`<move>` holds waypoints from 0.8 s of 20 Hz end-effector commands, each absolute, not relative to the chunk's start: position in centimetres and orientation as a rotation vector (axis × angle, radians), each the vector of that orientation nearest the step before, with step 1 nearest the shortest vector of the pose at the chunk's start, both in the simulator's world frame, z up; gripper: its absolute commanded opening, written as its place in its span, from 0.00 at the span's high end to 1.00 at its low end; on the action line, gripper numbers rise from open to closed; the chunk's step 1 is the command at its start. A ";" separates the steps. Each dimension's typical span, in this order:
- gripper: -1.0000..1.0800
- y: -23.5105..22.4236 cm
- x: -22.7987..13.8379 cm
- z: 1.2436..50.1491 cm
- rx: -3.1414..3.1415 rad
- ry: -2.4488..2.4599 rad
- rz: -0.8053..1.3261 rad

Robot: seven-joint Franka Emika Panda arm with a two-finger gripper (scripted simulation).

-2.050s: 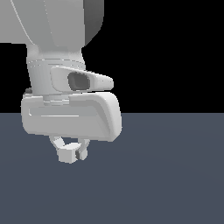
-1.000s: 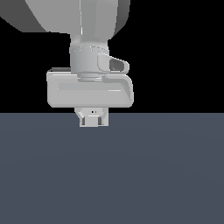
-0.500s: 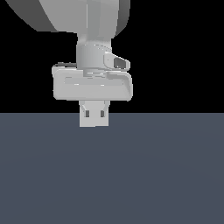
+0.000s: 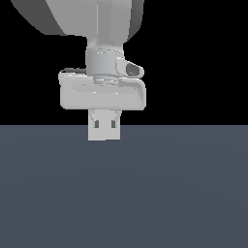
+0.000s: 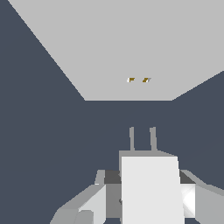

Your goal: Plug the charger into the wall socket.

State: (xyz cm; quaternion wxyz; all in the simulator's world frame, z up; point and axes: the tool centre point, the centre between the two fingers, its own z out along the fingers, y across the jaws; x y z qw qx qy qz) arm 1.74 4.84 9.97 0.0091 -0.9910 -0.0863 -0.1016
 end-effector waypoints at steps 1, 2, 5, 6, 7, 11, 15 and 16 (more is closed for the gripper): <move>1.00 4.8 1.8 10.0 -3.096 -0.269 -0.317; 1.00 4.8 1.8 10.0 -3.096 -0.269 -0.317; 1.00 4.9 2.2 10.0 -3.096 -0.269 -0.317; 1.00 4.9 2.4 10.0 -3.096 -0.270 -0.317; 1.00 5.0 2.6 10.0 -3.096 -0.270 -0.317; 1.00 5.2 3.8 10.0 -3.096 -0.271 -0.317; 1.00 5.5 5.2 10.0 -3.096 -0.273 -0.317; 1.00 5.5 5.5 10.0 -3.096 -0.273 -0.317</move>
